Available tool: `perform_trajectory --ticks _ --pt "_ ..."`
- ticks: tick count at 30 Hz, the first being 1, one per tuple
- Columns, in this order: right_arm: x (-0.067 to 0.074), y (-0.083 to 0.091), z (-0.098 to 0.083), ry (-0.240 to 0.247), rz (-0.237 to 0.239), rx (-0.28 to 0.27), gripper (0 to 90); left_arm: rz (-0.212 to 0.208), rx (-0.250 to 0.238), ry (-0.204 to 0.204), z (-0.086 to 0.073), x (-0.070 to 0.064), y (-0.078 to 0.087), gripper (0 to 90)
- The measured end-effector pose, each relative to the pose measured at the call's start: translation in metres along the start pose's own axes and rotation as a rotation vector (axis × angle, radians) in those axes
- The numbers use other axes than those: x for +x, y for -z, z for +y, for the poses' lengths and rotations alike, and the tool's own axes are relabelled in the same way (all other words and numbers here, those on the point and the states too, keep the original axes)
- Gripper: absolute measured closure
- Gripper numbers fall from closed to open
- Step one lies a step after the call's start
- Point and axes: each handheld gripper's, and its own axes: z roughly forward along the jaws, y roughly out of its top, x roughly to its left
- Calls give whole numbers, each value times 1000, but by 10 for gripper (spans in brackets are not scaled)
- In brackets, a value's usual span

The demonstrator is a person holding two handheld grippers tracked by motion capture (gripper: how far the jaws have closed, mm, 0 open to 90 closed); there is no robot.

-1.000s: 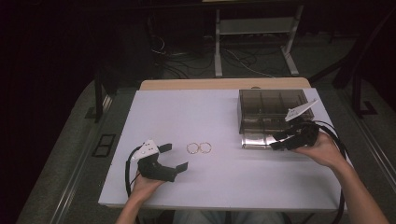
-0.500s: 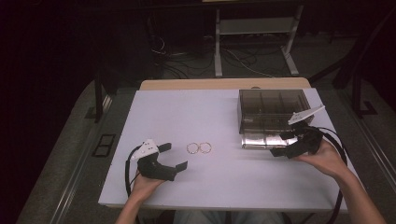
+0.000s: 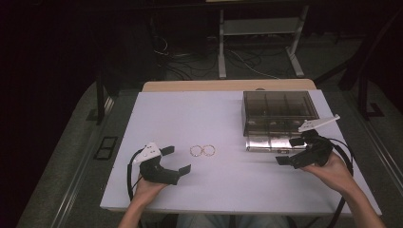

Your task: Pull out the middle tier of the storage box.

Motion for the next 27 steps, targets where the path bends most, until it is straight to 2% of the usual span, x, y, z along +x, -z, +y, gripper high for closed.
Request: perform_trajectory --ticks 12,27 --pt "11 -5 -20 -25 -4 -56 2 0 -1 -2 0 0 1 0" --pt "15 -11 -38 -28 4 -120 2 -1 3 -5 0 0 1 0"
